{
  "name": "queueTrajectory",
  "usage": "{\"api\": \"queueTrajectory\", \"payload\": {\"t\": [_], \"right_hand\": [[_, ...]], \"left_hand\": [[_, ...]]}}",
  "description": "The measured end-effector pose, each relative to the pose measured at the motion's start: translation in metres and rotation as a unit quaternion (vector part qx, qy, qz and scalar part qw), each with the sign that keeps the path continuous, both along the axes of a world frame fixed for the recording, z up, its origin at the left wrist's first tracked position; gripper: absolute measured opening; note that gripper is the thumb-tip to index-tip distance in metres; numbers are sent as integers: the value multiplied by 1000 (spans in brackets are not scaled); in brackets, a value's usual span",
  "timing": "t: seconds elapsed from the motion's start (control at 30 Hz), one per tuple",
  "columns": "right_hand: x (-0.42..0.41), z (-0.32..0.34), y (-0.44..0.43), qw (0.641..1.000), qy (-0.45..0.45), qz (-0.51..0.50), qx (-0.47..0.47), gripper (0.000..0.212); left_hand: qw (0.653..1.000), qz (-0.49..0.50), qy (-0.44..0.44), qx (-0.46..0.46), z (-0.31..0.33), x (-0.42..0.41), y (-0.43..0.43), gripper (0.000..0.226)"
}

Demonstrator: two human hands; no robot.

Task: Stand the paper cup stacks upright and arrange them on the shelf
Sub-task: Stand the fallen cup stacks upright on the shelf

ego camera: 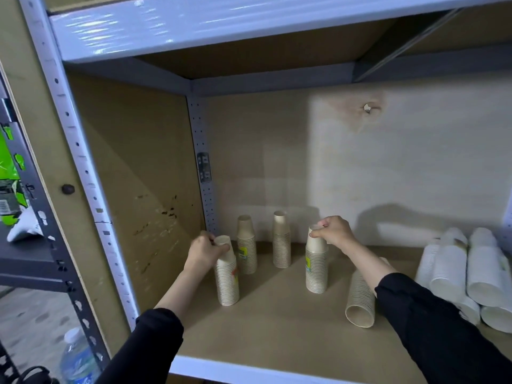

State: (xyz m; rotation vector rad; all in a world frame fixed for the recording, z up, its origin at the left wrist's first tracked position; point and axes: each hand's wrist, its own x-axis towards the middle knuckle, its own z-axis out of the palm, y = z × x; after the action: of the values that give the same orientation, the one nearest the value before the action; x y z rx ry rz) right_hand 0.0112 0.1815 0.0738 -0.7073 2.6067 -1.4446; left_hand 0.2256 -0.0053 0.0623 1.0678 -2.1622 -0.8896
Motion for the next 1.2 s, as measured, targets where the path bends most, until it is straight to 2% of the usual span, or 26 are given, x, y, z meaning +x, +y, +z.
{"api": "queueTrajectory", "payload": {"t": [0.13,0.23,0.3,0.4,0.47,0.6,0.7,0.8,0.9,0.97,1.1,1.2], "right_hand": [[-1,3,0,1000,6,8,28,42],[-1,7,3,999,-2,22,38,45],[-2,9,6,999,-12,27,23,47],[-3,13,14,999,-15,27,13,30],[-5,14,22,999,-13,26,16,36],[-17,12,42,1000,4,10,26,16],[-26,8,64,999,8,-12,44,19],[-35,-1,92,997,0,-43,68,12],[-44,-10,116,992,-22,-80,99,25],[-49,-18,126,989,-40,-86,114,39],[-60,-36,134,988,-69,-83,111,21],[-70,-47,130,988,-67,-76,116,24]], "left_hand": [[1000,-9,-17,-19,2,0,1,37],[997,-8,-21,-68,8,1,6,50],[994,-8,-18,-110,14,1,12,48],[989,-21,-16,-144,23,-4,24,39],[987,-40,-22,-152,27,-10,36,33],[983,-82,-22,-160,28,-31,67,25],[978,-129,-27,-162,25,-51,94,25],[969,-186,-33,-161,18,-75,126,21],[958,-246,-45,-138,7,-103,158,20],[955,-263,-68,-119,0,-122,175,22],[939,-273,-169,-122,-21,-157,197,33],[925,-270,-242,-116,-36,-178,200,48]]}}
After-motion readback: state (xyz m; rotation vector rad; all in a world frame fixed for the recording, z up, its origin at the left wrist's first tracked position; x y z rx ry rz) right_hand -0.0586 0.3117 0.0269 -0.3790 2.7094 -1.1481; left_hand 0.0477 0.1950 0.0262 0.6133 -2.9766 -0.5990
